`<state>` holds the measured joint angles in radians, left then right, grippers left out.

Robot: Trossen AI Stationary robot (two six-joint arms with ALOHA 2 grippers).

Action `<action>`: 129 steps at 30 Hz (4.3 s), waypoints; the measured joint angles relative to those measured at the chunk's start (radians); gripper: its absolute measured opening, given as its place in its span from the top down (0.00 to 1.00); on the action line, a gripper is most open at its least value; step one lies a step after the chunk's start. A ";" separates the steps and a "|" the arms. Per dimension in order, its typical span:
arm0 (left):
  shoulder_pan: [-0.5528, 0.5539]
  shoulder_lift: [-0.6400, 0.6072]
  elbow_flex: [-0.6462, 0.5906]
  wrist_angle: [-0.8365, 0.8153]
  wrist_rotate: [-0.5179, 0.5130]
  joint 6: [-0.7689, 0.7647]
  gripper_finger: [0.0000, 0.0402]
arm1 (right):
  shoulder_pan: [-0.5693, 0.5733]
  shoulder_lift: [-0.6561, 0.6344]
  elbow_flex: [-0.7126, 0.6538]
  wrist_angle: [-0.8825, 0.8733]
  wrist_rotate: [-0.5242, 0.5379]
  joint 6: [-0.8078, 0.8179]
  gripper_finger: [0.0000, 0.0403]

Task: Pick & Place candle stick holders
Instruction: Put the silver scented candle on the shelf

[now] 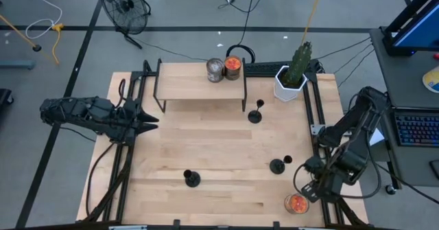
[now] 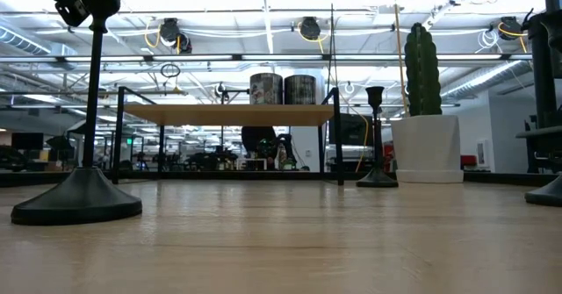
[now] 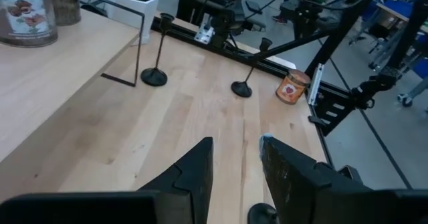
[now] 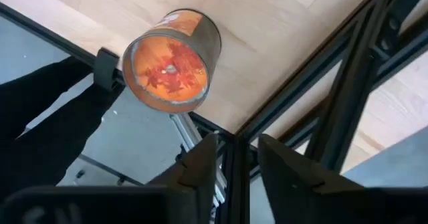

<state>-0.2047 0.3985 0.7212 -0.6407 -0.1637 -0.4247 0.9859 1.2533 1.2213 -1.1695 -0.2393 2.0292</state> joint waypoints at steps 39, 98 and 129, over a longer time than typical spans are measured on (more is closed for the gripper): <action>0.000 0.000 0.000 -0.019 0.006 0.014 0.67 | 0.000 0.000 -0.331 0.455 0.001 0.081 0.49; 0.000 0.000 0.000 -0.022 -0.021 0.012 0.67 | 0.000 0.002 -0.376 0.747 0.003 -0.014 1.00; 0.000 0.000 0.000 -0.021 -0.021 0.007 0.67 | -0.492 0.000 0.020 0.756 0.212 -0.730 1.00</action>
<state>-0.2043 0.3988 0.7208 -0.6621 -0.1850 -0.4175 0.4936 1.2537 1.2409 -0.4138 -0.0270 1.2996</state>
